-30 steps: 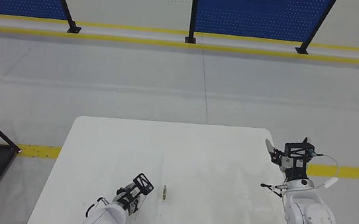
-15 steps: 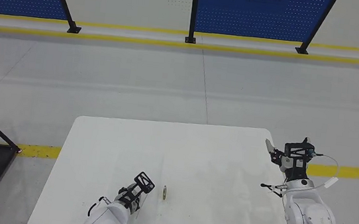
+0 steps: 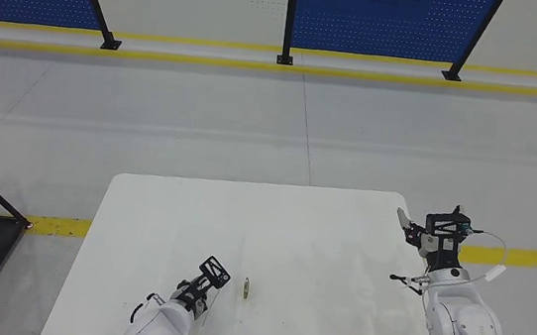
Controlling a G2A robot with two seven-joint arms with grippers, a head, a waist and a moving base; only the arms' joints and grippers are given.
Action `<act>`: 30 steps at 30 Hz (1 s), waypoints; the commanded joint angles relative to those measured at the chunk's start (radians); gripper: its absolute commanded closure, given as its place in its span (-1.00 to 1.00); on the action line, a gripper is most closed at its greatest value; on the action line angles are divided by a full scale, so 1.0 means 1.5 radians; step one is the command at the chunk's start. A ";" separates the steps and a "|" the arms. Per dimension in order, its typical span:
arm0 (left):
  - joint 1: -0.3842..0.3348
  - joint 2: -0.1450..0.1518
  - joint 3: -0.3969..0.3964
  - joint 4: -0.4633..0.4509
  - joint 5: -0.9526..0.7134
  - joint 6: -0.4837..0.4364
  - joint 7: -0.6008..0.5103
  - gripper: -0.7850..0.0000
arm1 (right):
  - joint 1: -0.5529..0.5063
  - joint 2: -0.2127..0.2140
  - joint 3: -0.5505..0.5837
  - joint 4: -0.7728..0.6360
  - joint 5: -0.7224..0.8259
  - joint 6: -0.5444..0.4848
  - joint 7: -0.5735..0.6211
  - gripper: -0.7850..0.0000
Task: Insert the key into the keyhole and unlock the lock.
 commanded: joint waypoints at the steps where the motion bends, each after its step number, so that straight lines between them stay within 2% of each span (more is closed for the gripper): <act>1: 0.001 0.000 -0.001 -0.001 0.000 -0.001 0.000 0.76 | 0.000 0.000 0.000 0.000 0.000 0.000 0.000 -1.00; 6: 0.003 0.000 -0.005 -0.007 0.000 -0.003 -0.001 1.00 | 0.000 0.000 0.000 0.000 0.000 0.000 0.000 -1.00; 17: 0.023 0.002 -0.028 -0.040 -0.022 -0.007 0.009 1.00 | 0.000 0.000 0.000 0.000 0.000 0.000 0.000 -1.00; 30: 0.063 0.007 -0.082 -0.071 -0.103 -0.026 0.036 1.00 | 0.000 0.000 0.000 0.000 0.000 0.000 0.000 -1.00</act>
